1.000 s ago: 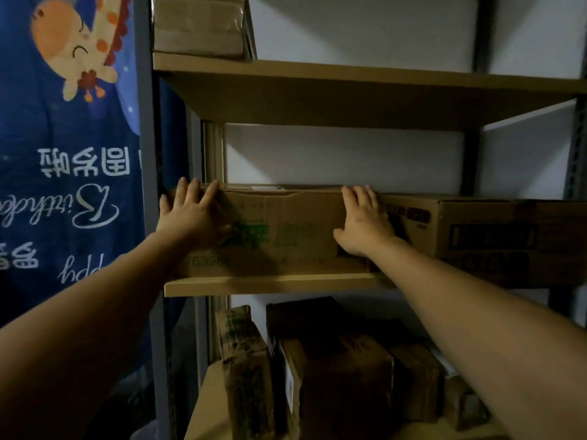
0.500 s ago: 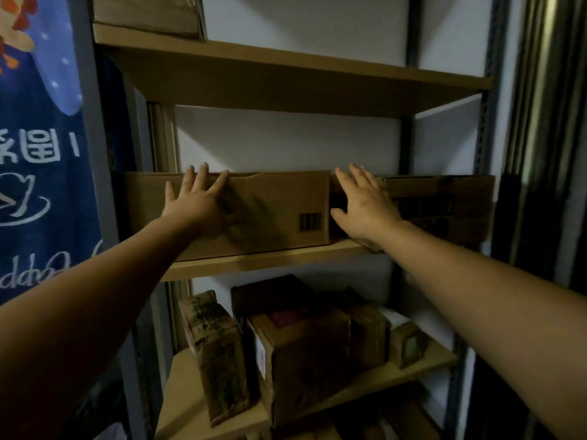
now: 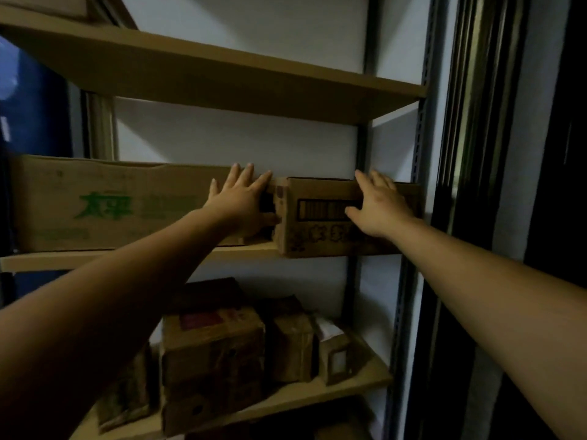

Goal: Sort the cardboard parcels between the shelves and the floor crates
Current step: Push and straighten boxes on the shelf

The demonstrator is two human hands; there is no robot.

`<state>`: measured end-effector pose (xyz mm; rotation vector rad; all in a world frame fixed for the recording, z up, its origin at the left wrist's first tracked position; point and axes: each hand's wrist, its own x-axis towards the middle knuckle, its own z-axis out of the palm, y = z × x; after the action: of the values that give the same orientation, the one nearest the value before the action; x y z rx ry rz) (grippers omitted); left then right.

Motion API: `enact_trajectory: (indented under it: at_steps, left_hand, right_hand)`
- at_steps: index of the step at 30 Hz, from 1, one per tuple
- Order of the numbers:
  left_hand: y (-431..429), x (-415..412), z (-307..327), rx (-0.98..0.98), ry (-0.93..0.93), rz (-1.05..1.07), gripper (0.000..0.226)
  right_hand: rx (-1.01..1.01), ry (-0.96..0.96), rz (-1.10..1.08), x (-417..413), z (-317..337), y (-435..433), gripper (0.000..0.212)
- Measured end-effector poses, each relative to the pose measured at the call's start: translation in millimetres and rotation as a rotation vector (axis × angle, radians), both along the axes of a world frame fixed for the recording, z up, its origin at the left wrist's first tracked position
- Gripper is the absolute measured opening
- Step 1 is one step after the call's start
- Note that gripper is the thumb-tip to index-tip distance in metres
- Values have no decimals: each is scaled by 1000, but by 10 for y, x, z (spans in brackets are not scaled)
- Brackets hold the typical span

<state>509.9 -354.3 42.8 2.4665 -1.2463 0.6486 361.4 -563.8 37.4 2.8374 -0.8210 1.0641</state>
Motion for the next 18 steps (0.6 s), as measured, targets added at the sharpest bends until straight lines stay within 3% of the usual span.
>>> enact_trajectory:
  at_steps: [9, 13, 18]
  left_hand:
    - [-1080, -414, 109, -70, 134, 48, 91]
    - [-1154, -458, 6, -169, 127, 53, 82]
    - [-1102, -572, -176, -241, -10, 51, 70]
  right_hand:
    - [15, 161, 60, -265, 72, -1108, 89]
    - [19, 61, 138, -191, -17, -1217, 81]
    - [-46, -4, 114, -267, -151, -1222, 75]
